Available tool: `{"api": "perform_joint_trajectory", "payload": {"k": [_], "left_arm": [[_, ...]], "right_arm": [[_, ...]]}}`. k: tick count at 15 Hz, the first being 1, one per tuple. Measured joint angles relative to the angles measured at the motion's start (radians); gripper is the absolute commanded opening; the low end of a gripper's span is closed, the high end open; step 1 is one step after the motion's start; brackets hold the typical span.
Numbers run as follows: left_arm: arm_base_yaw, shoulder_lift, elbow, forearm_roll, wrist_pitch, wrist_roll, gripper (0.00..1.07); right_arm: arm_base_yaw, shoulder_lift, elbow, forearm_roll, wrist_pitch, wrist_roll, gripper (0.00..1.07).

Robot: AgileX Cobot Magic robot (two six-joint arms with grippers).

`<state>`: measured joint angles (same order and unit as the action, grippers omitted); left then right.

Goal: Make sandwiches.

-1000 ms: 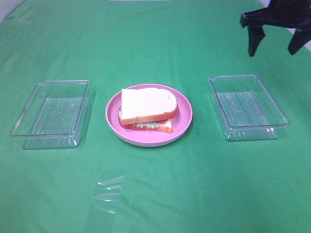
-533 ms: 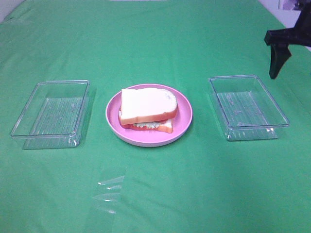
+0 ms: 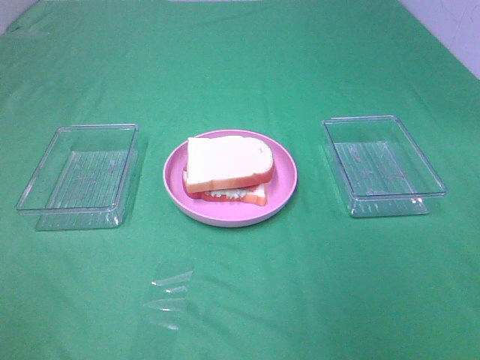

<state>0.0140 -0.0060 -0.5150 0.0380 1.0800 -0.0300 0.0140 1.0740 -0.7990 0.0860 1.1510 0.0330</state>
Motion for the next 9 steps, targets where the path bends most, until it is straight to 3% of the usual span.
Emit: {"api": "perform_joint_trajectory", "payload": {"k": [5,9], "left_arm": [[0.0,0.0,0.0,0.0,0.0,0.0,1.0],[0.0,0.0,0.0,0.0,0.0,0.0,1.0]], "right_arm": [[0.0,-0.531,0.2,-0.019,-0.007,0.0,0.84],[0.0,-0.776,0.28,-0.051,-0.006,0.0,0.84]]}}
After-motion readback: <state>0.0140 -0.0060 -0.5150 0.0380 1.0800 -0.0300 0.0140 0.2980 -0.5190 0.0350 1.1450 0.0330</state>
